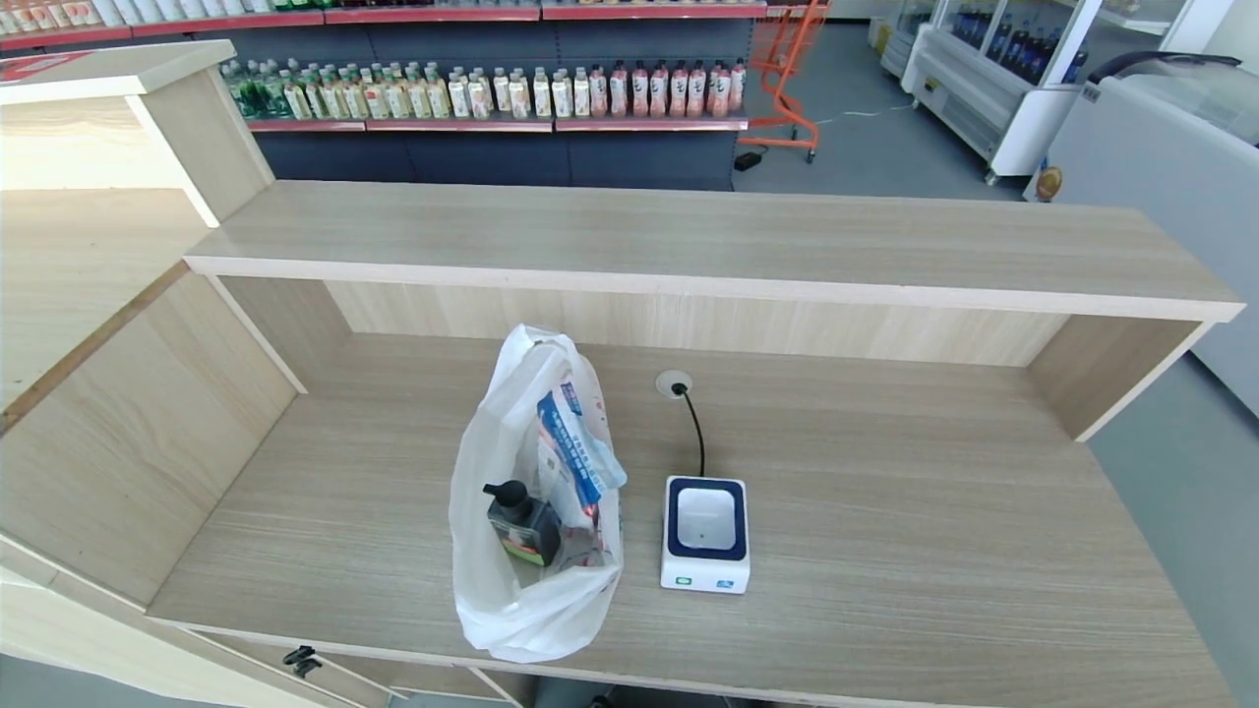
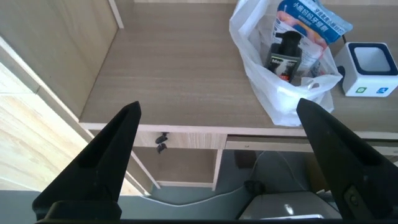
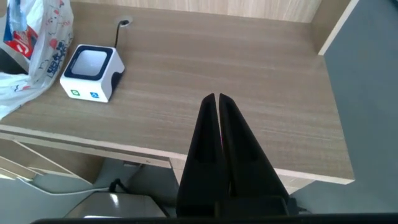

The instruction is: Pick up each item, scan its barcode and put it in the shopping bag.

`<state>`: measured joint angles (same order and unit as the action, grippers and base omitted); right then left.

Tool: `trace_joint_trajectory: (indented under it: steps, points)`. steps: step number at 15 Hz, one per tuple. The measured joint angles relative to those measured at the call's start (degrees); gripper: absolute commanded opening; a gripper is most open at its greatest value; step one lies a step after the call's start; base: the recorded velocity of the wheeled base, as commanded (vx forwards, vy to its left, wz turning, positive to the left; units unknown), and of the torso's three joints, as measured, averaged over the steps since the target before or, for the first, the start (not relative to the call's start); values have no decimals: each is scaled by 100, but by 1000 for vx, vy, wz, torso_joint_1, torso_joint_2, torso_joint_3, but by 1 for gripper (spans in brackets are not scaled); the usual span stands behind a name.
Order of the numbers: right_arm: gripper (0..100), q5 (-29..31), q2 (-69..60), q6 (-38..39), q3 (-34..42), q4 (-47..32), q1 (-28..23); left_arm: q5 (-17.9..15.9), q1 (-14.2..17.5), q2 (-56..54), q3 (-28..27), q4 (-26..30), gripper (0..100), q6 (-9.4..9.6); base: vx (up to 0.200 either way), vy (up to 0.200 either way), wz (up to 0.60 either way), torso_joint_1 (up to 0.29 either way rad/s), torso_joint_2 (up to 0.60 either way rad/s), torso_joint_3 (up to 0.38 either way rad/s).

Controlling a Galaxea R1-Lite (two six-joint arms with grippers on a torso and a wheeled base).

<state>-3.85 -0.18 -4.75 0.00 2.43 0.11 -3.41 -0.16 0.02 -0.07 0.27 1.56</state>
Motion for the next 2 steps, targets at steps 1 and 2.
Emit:
trace_joint_trajectory:
  steps: [1,2]
  points:
    - [0,-2,2,-2,0,2,0,0,2,0,0,0,100,0,0,0,0,0,0,0]
    - [0,0,2,-4,0,0,10,-2,11,0,0,-2,100,0,0,0,0,0,0,0]
